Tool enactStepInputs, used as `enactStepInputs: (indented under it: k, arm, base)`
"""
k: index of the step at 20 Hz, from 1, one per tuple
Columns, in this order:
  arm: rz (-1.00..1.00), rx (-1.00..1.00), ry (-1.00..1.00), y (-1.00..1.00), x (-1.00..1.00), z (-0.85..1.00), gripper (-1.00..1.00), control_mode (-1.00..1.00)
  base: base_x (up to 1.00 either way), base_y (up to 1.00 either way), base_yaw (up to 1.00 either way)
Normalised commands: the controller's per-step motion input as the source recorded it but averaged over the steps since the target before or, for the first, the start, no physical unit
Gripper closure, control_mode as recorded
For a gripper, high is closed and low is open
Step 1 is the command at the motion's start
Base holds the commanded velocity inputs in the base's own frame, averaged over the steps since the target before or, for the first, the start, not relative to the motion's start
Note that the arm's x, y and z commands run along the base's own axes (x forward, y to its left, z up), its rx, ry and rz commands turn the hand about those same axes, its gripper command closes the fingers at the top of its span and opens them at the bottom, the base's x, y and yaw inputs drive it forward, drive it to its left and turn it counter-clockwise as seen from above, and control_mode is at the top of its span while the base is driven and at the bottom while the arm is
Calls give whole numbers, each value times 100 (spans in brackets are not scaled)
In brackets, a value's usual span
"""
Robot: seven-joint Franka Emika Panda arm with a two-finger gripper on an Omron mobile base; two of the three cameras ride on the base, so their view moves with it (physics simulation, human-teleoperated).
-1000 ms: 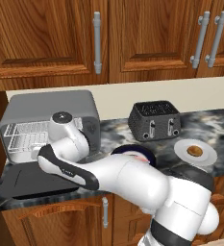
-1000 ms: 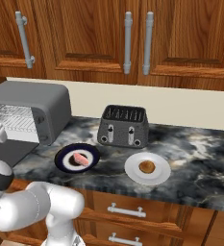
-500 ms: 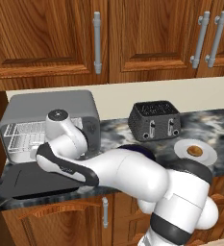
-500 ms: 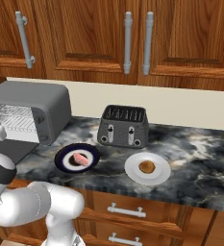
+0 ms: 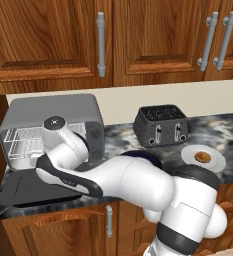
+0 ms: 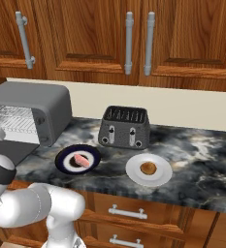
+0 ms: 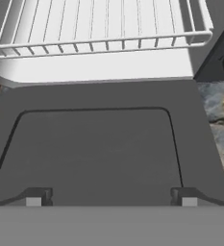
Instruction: Open the toaster oven door. Place the bread on the top rack in the toaster oven and place the steak on the bottom rack.
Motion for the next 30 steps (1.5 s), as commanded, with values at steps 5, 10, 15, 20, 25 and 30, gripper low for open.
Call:
enactStepInputs:
  k: [5,10,15,20,25,30]
  arm:
    - [0,-1,-4,1,4,0,-100,-100]
    - [0,0,-6,0,1,-1,-100,-100]
    - [0,0,-15,1,14,0,-100,-100]
    - [0,-1,-21,0,11,0,-100,-100]
    - [0,-2,-23,0,8,-2,-100,-100]
    - [0,0,-22,0,19,-4,-100,-100]
  base:
    - [0,0,0]
    - [0,0,0]
    - [0,0,0]
    - [0,0,0]
    - [0,0,0]
    - [0,0,0]
